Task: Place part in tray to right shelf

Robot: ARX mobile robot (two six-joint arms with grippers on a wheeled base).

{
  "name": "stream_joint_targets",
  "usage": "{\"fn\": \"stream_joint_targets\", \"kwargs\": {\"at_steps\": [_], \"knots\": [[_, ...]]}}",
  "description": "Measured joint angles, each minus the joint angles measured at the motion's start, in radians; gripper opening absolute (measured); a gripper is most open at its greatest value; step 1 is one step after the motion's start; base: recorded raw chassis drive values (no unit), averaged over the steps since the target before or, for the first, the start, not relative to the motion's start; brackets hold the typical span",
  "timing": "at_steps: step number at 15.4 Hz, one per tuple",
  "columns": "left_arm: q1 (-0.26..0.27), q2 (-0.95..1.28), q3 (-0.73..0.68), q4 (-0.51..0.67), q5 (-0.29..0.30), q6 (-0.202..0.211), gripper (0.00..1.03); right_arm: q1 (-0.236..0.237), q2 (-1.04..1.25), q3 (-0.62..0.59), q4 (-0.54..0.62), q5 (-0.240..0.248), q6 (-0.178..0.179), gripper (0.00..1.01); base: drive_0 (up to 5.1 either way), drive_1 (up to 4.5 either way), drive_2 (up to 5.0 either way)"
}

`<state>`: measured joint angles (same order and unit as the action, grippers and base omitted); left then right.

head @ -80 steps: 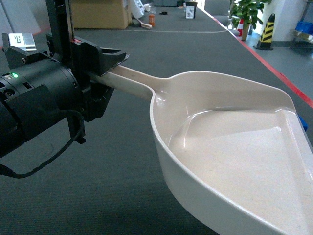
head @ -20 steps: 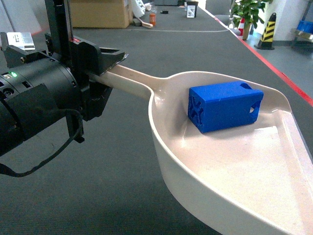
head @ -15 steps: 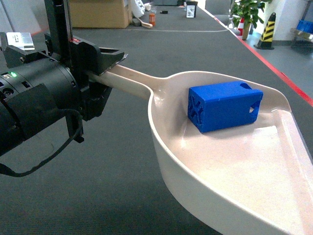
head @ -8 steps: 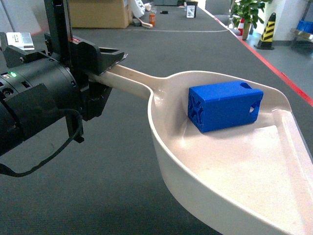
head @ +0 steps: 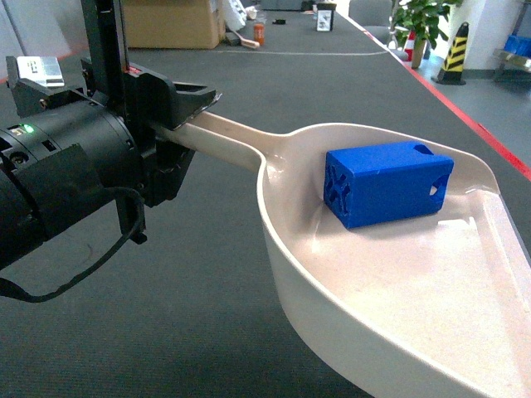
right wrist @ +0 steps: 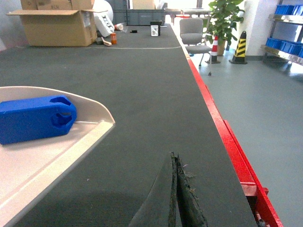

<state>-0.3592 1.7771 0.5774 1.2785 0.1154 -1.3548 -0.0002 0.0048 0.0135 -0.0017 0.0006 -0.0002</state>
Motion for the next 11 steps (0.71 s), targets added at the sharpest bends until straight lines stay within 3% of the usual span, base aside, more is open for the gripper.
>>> {"fn": "stream_joint_targets", "kwargs": {"at_steps": [11], "knots": [[0.0,0.0,0.0,0.001,0.0,0.0,0.13,0.0,0.0,0.0,-0.002,0.0,0.0,0.02,0.0,0.0,0.0]]}}
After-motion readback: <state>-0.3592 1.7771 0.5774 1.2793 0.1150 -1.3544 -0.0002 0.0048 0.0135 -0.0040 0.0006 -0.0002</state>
